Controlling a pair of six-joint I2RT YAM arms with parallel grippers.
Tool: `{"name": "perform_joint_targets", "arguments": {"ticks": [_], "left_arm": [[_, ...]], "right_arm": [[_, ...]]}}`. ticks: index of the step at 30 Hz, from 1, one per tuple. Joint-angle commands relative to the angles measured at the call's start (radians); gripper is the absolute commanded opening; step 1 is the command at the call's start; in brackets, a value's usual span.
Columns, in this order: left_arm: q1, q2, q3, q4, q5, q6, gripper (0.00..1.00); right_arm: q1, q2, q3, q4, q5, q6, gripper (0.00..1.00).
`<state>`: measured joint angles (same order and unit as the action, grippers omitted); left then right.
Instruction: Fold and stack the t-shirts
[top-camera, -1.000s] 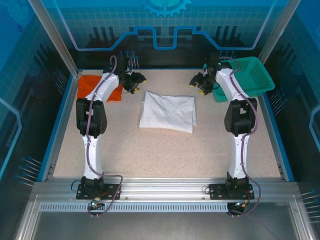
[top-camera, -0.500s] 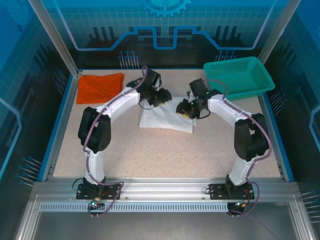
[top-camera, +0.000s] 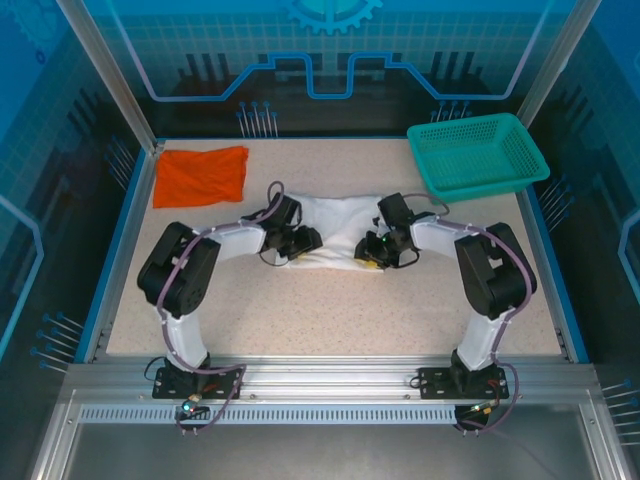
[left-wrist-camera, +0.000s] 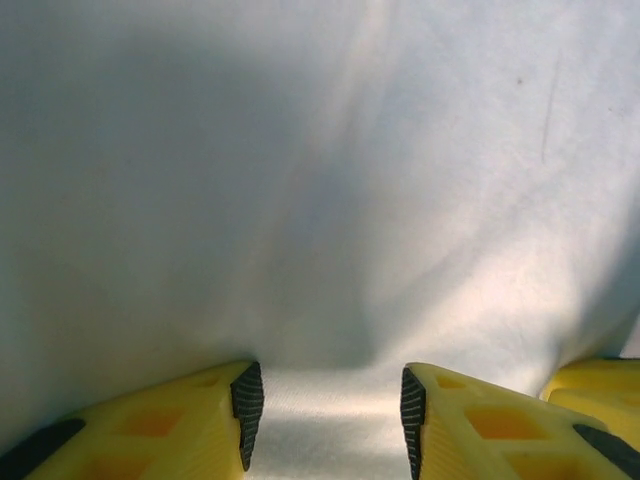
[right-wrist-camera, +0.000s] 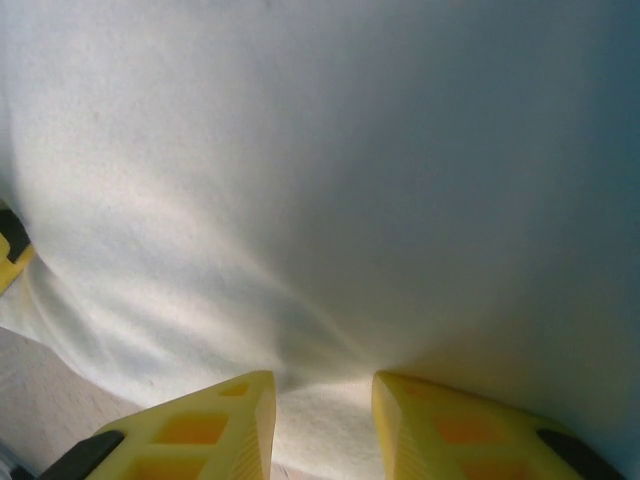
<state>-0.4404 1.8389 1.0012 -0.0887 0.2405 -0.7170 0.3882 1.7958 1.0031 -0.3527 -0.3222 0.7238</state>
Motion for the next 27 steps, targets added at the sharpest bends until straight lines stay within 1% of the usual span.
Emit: {"name": "perform_joint_targets", "arguments": {"ticks": [1,6,9,11,14,17,19,20,21,22,23,24,27], "left_arm": [[-0.025,-0.038,-0.221,-0.042,0.014,-0.058,0.46],[-0.097,-0.177,-0.436,0.032,0.015,-0.147,0.47],[-0.112,-0.259,-0.527,0.047,0.005,-0.206,0.48],[-0.117,-0.337,-0.572,0.038,-0.014,-0.237,0.50],[-0.121,-0.483,-0.608,-0.036,-0.059,-0.269,0.52],[-0.118,-0.648,-0.569,-0.204,-0.148,-0.255,0.63],[-0.108,-0.748,-0.513,-0.297,-0.208,-0.221,0.66],[-0.094,-0.774,-0.489,-0.318,-0.212,-0.206,0.66],[-0.066,-0.787,-0.456,-0.339,-0.202,-0.185,0.65],[-0.033,-0.786,-0.422,-0.353,-0.180,-0.161,0.61],[-0.010,-0.775,-0.394,-0.360,-0.166,-0.140,0.59],[0.011,-0.757,-0.365,-0.357,-0.152,-0.111,0.57],[0.047,-0.640,-0.266,-0.327,-0.100,-0.013,0.50]], "right_arm": [[0.021,-0.078,-0.156,-0.071,0.073,-0.056,0.34],[0.058,-0.224,-0.324,-0.055,0.098,-0.037,0.34],[0.093,-0.285,-0.396,-0.042,0.104,0.003,0.34],[0.125,-0.331,-0.439,-0.028,0.116,0.034,0.34],[0.156,-0.403,-0.476,-0.037,0.142,0.069,0.35],[0.177,-0.526,-0.499,-0.043,0.165,0.088,0.39],[0.195,-0.641,-0.510,-0.032,0.218,0.082,0.41],[0.198,-0.687,-0.512,-0.030,0.251,0.080,0.42],[0.196,-0.729,-0.509,-0.022,0.283,0.074,0.42],[0.192,-0.759,-0.496,-0.011,0.303,0.057,0.43],[0.190,-0.769,-0.476,-0.004,0.319,0.043,0.44],[0.186,-0.763,-0.444,-0.001,0.337,0.026,0.42],[0.166,-0.644,-0.309,-0.006,0.339,-0.024,0.35]]}}
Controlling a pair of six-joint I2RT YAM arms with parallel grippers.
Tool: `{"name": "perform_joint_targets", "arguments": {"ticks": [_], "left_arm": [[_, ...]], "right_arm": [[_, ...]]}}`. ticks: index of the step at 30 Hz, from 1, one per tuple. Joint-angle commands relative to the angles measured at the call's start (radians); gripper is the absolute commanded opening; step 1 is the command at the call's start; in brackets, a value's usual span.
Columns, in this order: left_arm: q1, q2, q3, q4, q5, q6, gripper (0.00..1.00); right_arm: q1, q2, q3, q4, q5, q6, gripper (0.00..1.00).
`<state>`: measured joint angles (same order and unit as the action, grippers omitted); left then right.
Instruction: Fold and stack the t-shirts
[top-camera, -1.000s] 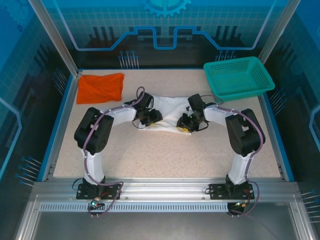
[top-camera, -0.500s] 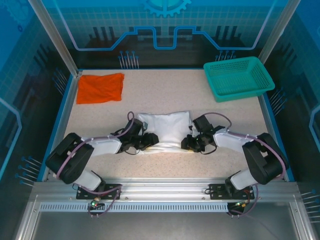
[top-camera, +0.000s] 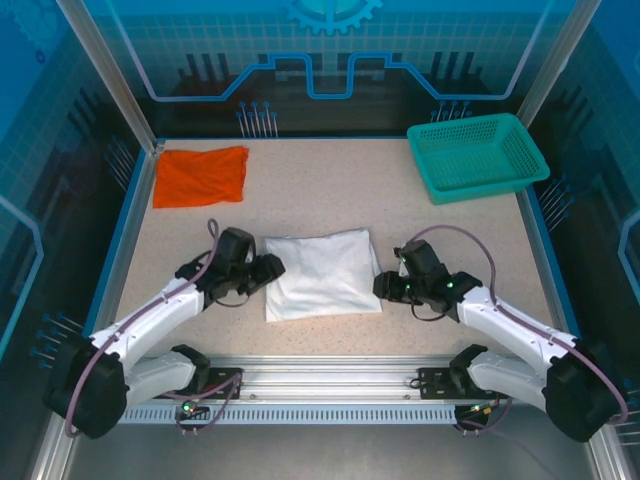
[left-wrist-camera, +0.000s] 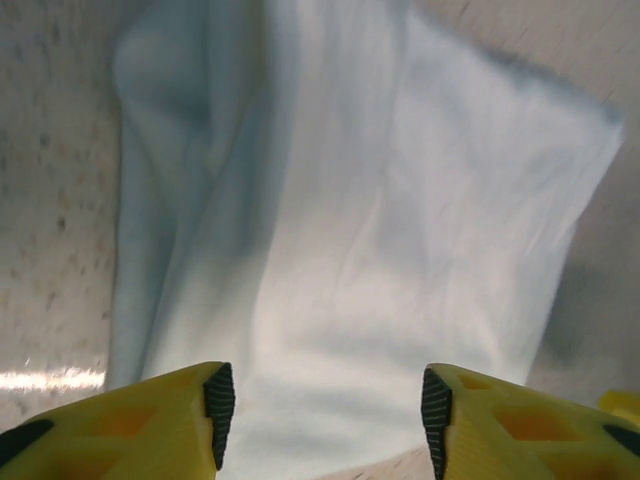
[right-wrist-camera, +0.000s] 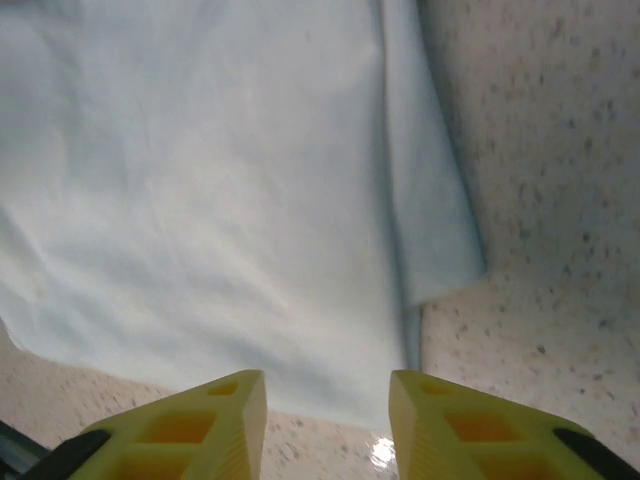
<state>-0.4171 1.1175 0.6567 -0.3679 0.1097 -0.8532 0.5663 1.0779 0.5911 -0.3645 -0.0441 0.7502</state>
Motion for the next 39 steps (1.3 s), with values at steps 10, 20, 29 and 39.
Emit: {"name": "perform_joint_targets", "arguments": {"ticks": [10,20,29,39], "left_arm": [[0.089,0.498,0.339,0.024,0.035,0.274,0.28],[0.187,0.580,0.201,0.099,-0.103,0.246,0.26],[0.232,0.513,0.184,0.106,-0.042,0.209,0.48],[0.230,0.196,0.142,-0.074,0.024,0.246,0.82]], "right_arm": [[-0.075,0.714,0.621,-0.099,-0.083,-0.125,0.13],[-0.192,0.929,0.715,-0.125,-0.148,-0.107,0.13],[-0.206,0.818,0.653,-0.056,-0.211,-0.077,0.26],[-0.135,0.427,0.417,0.120,-0.140,-0.066,0.64]]}}
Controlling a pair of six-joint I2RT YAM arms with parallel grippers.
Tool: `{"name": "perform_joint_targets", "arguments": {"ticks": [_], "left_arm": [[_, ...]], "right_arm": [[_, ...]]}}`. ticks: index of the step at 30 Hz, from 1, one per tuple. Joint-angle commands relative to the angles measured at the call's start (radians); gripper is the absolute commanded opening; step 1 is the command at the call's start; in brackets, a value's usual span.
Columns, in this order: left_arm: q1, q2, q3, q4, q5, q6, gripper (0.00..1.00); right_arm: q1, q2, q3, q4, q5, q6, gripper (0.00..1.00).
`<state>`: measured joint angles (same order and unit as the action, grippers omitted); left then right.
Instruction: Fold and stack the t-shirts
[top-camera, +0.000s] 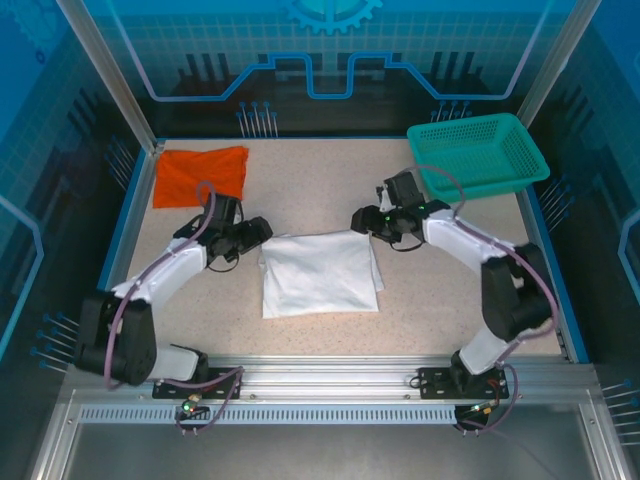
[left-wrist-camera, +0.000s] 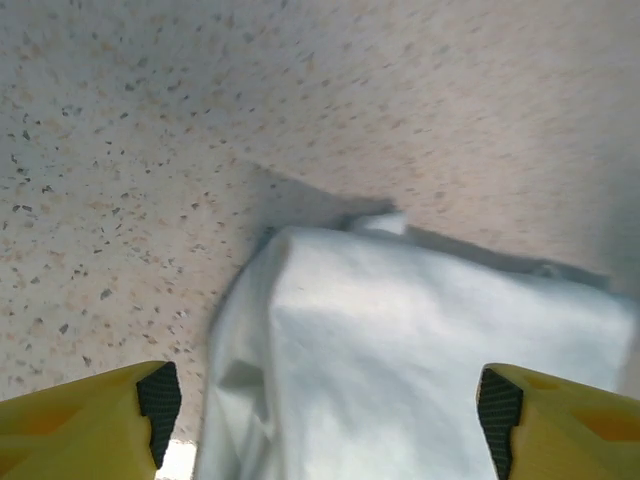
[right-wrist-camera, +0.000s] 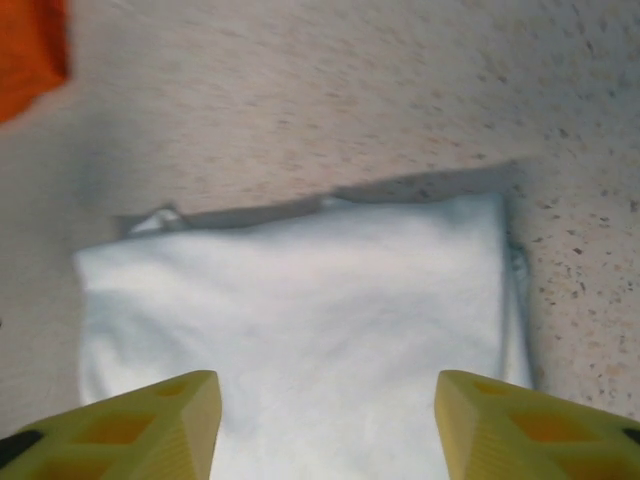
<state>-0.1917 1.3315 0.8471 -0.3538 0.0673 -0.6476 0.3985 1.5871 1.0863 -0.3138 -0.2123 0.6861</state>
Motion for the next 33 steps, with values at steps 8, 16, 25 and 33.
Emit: {"name": "perform_joint_targets", "arguments": {"ticks": [8,16,25,33], "left_arm": [[-0.022,0.033,-0.209,0.035,0.147,0.069,0.83],[-0.090,0.220,-0.179,0.165,0.174,0.086,0.75],[-0.087,0.336,-0.042,0.106,0.172,0.093,0.57],[-0.088,0.313,0.036,0.033,0.202,0.102,0.56]], "right_arm": [[0.068,-0.366,-0.429,0.281,0.045,0.000,0.76],[0.074,-0.428,-0.515,0.294,0.013,-0.039,0.76],[0.093,-0.447,-0.550,0.274,-0.007,-0.044,0.76],[0.103,-0.526,-0.594,0.252,0.010,-0.036,0.75]]}}
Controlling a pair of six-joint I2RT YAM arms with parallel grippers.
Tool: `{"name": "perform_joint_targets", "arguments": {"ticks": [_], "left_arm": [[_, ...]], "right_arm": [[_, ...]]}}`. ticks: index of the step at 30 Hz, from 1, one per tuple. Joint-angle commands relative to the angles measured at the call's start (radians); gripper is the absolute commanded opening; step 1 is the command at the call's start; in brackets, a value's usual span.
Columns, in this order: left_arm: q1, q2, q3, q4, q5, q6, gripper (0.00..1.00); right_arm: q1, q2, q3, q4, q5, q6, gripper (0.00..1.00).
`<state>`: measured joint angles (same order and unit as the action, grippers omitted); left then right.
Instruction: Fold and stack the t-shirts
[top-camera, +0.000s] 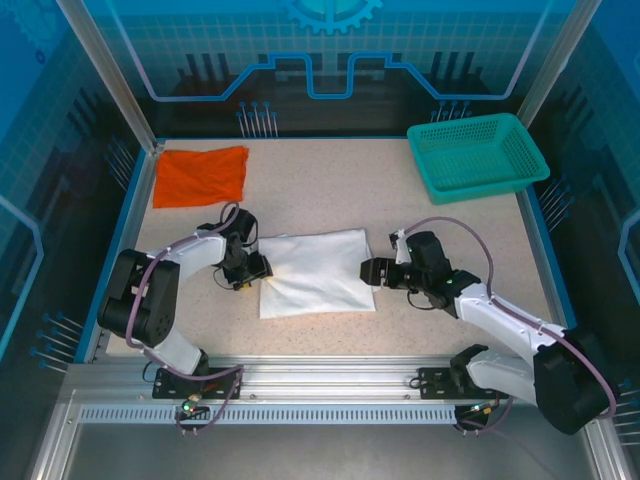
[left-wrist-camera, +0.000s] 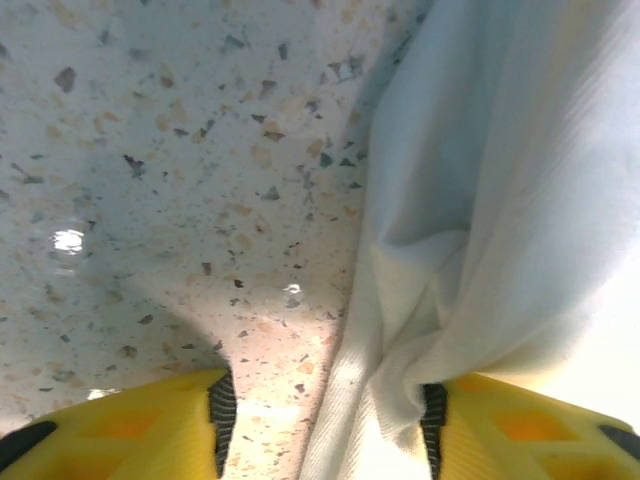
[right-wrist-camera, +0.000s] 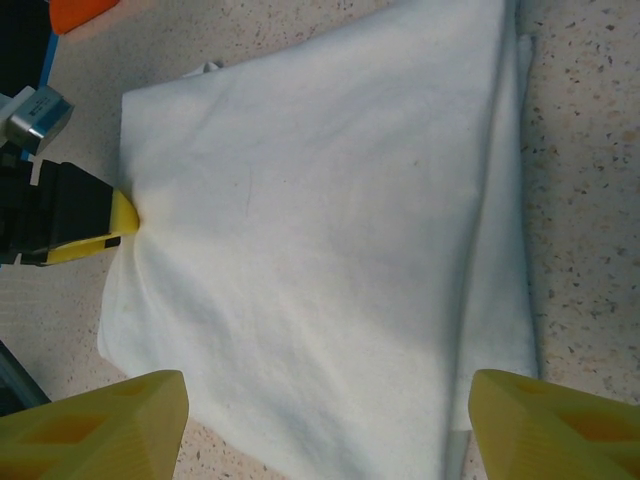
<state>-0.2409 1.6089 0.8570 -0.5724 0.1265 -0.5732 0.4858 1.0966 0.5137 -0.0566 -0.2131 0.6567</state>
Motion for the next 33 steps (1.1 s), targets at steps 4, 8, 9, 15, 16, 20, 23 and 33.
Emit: {"name": "perform_joint_targets", "arguments": {"ticks": [4,8,9,15,16,20,23,33], "left_arm": [[-0.038,0.005,0.047,0.225,0.177,0.049,0.58],[-0.038,-0.031,0.029,0.237,0.198,0.038,0.60],[-0.038,-0.039,0.025,0.245,0.205,0.031,0.60],[-0.038,-0.029,0.042,0.195,0.158,0.050,0.60],[-0.038,-0.017,0.044,0.188,0.150,0.056,0.60],[-0.052,0.013,0.049,0.158,0.068,0.065,0.60],[-0.054,0.060,0.055,0.179,0.039,0.073,0.60],[-0.069,0.232,0.159,0.209,-0.056,0.142,0.29]], "right_arm": [[0.019,-0.053,-0.034,-0.012,0.015,-0.003,0.75],[0.022,-0.053,-0.037,-0.013,0.015,-0.008,0.75],[0.022,-0.054,-0.038,-0.012,0.018,-0.008,0.75],[0.025,-0.049,-0.038,-0.006,0.021,-0.012,0.75],[0.025,-0.046,-0.037,-0.003,0.023,-0.014,0.75],[0.025,-0.035,-0.033,-0.001,0.017,-0.016,0.75],[0.025,-0.031,-0.037,0.007,0.017,-0.015,0.75],[0.025,-0.050,-0.033,-0.017,0.020,-0.014,0.75]]}}
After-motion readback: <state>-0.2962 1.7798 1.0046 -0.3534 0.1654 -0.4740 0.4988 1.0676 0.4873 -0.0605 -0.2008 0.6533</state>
